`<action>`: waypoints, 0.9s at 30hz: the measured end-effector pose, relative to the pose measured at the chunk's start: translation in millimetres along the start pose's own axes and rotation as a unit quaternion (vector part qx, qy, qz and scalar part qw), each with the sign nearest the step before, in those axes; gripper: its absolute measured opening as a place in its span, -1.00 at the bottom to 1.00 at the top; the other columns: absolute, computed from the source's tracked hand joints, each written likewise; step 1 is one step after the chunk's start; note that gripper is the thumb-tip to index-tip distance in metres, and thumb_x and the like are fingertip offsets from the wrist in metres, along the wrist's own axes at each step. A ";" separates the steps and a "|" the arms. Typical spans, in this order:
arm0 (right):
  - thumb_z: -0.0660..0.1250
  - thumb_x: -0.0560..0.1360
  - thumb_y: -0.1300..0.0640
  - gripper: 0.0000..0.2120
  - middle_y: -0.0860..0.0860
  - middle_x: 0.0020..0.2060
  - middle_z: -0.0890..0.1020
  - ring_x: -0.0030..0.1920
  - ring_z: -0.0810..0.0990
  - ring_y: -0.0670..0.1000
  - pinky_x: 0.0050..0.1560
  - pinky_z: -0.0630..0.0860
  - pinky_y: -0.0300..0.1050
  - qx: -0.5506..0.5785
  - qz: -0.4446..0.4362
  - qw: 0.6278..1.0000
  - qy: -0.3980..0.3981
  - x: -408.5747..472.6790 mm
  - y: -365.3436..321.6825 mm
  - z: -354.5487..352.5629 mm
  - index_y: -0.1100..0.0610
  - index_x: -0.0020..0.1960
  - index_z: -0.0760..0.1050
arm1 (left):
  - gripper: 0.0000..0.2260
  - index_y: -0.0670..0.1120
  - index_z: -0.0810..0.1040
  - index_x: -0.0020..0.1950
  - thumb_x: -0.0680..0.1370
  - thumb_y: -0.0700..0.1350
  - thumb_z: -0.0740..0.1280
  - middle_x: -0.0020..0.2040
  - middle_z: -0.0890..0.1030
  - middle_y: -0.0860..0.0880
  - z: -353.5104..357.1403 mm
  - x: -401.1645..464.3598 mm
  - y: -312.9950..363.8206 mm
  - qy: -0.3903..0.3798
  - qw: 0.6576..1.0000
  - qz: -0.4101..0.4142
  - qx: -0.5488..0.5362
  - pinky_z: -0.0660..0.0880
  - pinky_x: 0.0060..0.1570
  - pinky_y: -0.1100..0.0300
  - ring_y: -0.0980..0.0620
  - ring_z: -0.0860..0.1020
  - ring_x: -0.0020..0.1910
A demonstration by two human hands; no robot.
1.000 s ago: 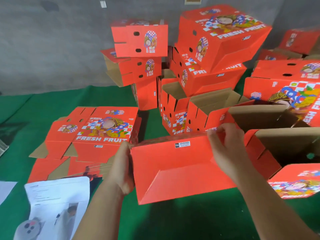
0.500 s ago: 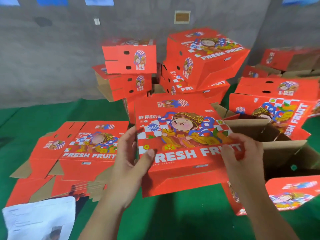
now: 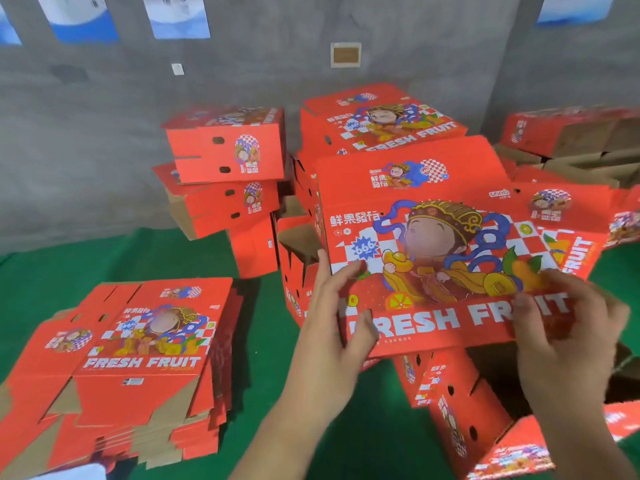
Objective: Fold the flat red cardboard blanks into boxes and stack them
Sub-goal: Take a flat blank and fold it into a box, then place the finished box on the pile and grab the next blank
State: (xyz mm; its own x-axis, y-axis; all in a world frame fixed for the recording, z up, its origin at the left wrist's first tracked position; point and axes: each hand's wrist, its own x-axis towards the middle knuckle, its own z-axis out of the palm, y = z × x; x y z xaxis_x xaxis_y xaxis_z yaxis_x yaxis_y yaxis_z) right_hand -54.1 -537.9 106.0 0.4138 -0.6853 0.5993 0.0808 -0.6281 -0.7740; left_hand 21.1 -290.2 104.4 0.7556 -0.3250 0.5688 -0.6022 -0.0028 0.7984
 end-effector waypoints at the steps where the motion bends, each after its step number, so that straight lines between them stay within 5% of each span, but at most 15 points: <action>1: 0.38 0.51 -0.14 -0.57 0.08 0.35 0.37 0.32 0.40 -0.08 0.38 0.44 0.17 0.000 -0.002 1.000 0.007 8.3 6.8 -0.6 -0.05 0.35 0.48 | -0.51 0.13 0.33 0.58 0.69 -0.19 0.31 0.71 0.01 0.14 7.0 8.9 0.1 -0.007 1.000 0.015 0.021 0.22 0.49 0.34 0.15 -0.02 0.68; 4: 0.34 0.55 -0.23 -0.58 0.05 0.40 0.37 0.43 0.37 0.12 0.40 0.41 0.28 -0.027 -0.010 0.999 0.014 28.8 30.4 -0.9 -0.12 0.35 0.48 | -0.46 0.18 0.24 0.62 0.70 -0.16 0.30 0.71 -0.06 0.13 27.3 33.1 -5.2 -0.016 0.997 0.053 0.050 0.16 0.49 0.40 0.14 -0.02 0.68; 9: 0.44 0.58 0.11 -0.57 0.16 0.51 0.32 0.52 0.26 0.21 0.50 0.24 0.19 -0.069 -0.007 0.998 0.005 39.5 70.4 16.7 0.02 0.44 0.49 | -0.24 0.14 -0.03 0.70 0.65 -0.35 0.22 0.64 -0.19 0.38 72.6 48.8 -44.1 -0.123 0.972 0.057 0.191 0.16 0.59 -0.26 -0.21 -0.14 0.69; 13: 0.36 0.58 0.21 -0.32 0.25 0.60 0.18 0.61 0.11 0.22 0.59 -0.04 0.17 -0.163 0.176 0.965 -0.105 38.7 87.3 41.1 0.05 0.63 0.19 | -0.31 0.11 0.15 0.68 0.61 -0.27 0.29 0.69 -0.19 0.21 91.0 52.3 -65.9 -0.252 0.935 0.072 0.240 -0.24 0.56 0.01 -0.19 -0.45 0.60; 15: 0.35 0.58 0.18 -0.23 0.24 0.64 0.05 0.63 0.01 0.24 0.58 -0.11 0.12 -0.157 0.218 0.953 -0.138 32.2 83.6 50.8 0.03 0.67 0.04 | -0.40 0.12 0.25 0.61 0.61 -0.19 0.33 0.66 0.05 0.13 101.2 58.9 -58.0 -0.198 0.963 0.080 0.162 -0.18 0.64 0.10 0.01 -0.21 0.68; 18: 0.37 0.53 0.22 -0.23 0.20 0.62 0.10 0.61 0.06 0.22 0.55 -0.03 0.16 -0.113 0.168 0.974 -0.098 17.1 65.1 63.9 0.05 0.64 0.11 | -0.40 0.04 0.23 0.59 0.59 -0.16 0.36 0.46 0.18 0.12 115.6 66.3 -47.3 -0.083 0.995 -0.032 0.037 0.13 0.55 0.32 0.32 0.13 0.56; 21: 0.30 0.35 0.10 -0.15 0.17 0.55 0.20 0.55 0.13 0.11 0.54 0.07 0.19 -0.043 0.114 0.990 -0.071 4.4 45.0 72.1 0.05 0.61 0.14 | -0.35 0.01 0.17 0.68 0.60 -0.10 0.31 0.62 0.20 0.13 119.4 69.5 -50.3 -0.179 0.976 -0.103 0.062 0.05 0.53 0.41 0.20 0.14 0.62; 23: 0.28 0.30 0.12 -0.15 0.20 0.49 0.25 0.51 0.19 0.18 0.53 0.16 0.28 -0.022 0.100 0.993 -0.058 -0.3 38.2 76.7 0.05 0.58 0.14 | -0.46 0.01 0.38 0.60 0.59 -0.07 0.20 0.56 0.42 0.05 117.2 70.6 -54.8 -0.243 0.957 -0.135 0.080 0.26 0.48 0.32 0.10 0.39 0.52; 27: 0.31 0.41 0.21 -0.36 0.23 0.33 0.35 0.37 0.29 0.24 0.40 0.32 0.33 -0.050 0.003 0.998 -0.046 -13.3 35.4 88.3 0.07 0.46 0.24 | -0.63 -0.06 0.53 0.46 0.67 -0.22 0.19 0.37 0.62 0.02 111.0 58.5 -62.4 -0.165 0.965 -0.205 -0.005 0.39 0.48 0.09 0.10 0.55 0.36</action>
State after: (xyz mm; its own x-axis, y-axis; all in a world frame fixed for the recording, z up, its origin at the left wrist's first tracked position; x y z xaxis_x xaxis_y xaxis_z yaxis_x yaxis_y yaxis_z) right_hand 23.3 -518.4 52.6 0.4956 -0.6549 0.5705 -0.0098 -0.6610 -0.7503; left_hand 74.3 -414.1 65.8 0.8053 -0.5824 0.1110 -0.2653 -0.1865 0.9460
